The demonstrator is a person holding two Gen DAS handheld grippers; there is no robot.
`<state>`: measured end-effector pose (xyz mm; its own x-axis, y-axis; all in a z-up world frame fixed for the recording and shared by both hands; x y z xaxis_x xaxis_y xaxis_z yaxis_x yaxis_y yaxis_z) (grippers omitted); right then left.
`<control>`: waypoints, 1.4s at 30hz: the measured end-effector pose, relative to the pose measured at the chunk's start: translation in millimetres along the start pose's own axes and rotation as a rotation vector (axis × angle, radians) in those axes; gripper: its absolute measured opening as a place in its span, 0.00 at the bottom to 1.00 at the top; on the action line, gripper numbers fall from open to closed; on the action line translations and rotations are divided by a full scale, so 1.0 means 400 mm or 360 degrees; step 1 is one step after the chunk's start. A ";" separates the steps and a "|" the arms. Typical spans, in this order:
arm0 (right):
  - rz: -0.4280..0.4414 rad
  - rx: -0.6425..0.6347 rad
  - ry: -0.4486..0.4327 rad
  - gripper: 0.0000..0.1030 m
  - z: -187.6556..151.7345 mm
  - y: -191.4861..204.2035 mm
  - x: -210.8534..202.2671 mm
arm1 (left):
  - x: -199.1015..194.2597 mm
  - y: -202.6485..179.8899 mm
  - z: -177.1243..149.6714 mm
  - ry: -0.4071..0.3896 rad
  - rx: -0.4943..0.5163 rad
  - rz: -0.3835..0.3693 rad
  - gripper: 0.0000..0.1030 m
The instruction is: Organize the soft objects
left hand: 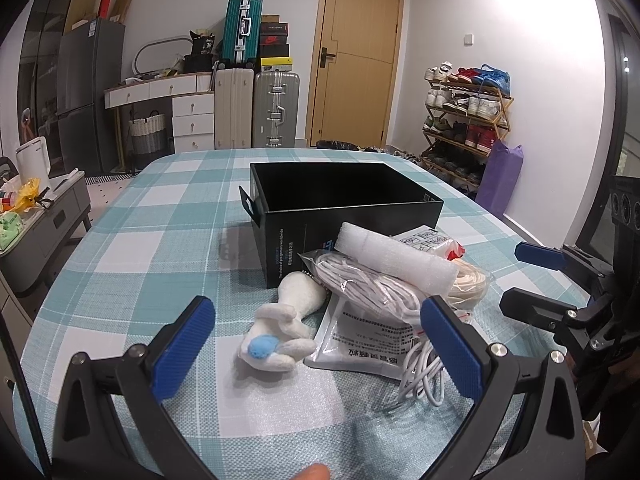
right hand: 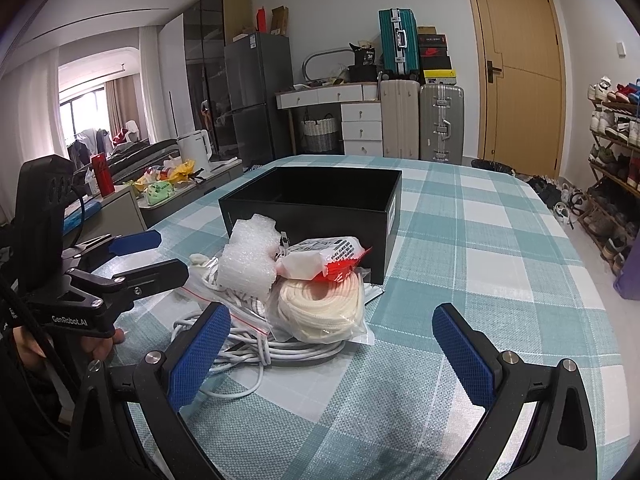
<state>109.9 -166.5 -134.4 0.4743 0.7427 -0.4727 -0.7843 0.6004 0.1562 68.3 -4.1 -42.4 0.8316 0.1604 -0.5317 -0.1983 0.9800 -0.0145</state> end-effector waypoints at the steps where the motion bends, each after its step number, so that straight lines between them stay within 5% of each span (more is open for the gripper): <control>1: 0.0002 0.0000 0.0001 1.00 0.000 0.000 0.000 | 0.000 0.003 0.000 0.0000 -0.0004 0.0002 1.00; 28: 0.0015 0.0027 0.0043 1.00 0.047 -0.005 0.026 | 0.014 0.065 0.062 -0.0041 -0.0036 0.0099 1.00; 42: -0.0048 0.0010 0.0097 1.00 0.079 -0.023 0.080 | 0.073 0.105 0.034 0.0134 -0.0069 0.0105 1.00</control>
<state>145.0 -139.0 -123.6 0.4726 0.7047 -0.5291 -0.7673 0.6244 0.1462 91.3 43.5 -47.0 0.7699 0.2123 -0.6017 -0.2750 0.9614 -0.0126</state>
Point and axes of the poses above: each gripper's, at about its wrist camera, not at the fingertips, and x roughly the way its jaws point, y to its left, z to its top, the point moved 8 cm from there along x, roughly the way its jaws point, and after that the axes turned 11 degrees about z, right-handed, at the moved point
